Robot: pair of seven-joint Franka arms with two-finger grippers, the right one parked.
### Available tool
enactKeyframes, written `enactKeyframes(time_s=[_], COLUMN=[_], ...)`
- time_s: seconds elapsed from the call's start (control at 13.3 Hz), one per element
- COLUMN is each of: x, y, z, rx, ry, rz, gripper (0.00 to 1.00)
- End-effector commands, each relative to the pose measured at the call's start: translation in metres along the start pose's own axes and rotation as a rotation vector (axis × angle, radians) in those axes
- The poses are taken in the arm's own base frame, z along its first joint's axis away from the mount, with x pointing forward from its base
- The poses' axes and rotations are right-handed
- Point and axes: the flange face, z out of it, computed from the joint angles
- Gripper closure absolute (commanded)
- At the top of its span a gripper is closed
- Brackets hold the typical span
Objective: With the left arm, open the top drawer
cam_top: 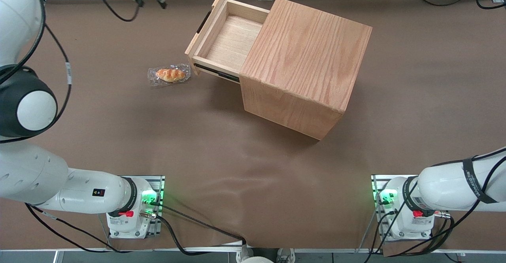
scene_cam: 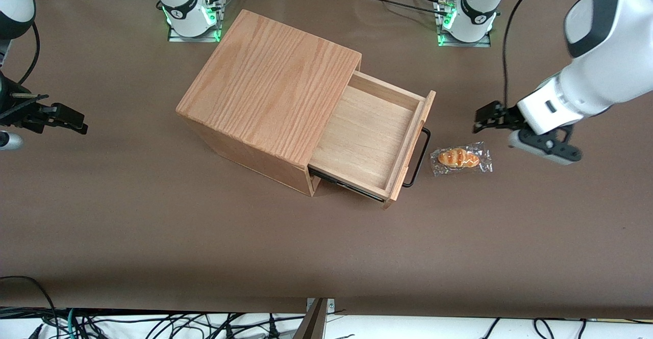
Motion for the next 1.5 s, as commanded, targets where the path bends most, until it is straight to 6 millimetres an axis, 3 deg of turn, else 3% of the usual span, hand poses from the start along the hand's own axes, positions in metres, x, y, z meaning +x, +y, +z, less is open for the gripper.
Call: enactKeyframes(time_s=[0.0, 0.15, 0.3, 0.45, 0.9, 1.13, 1.43], x=[-0.009, -0.023, -0.037, -0.046, -0.062, -0.071, -0.072], y=[-0.007, -0.028, -0.043, -0.056, -0.043, -0.043, -0.043], z=[-0.046, -0.079, -0.095, -0.097, -0.079, -0.058, -0.057], rx=[0.137, 0.160, 0.163, 0.149, 0.125, 0.128, 0.128], ry=[-0.032, 0.004, 0.029, 0.031, 0.011, 0.037, 0.035], rz=[0.004, -0.038, -0.083, -0.159, -0.201, -0.201, -0.202], gripper=[0.00, 0.00, 0.00, 0.00, 0.00, 0.00, 0.00])
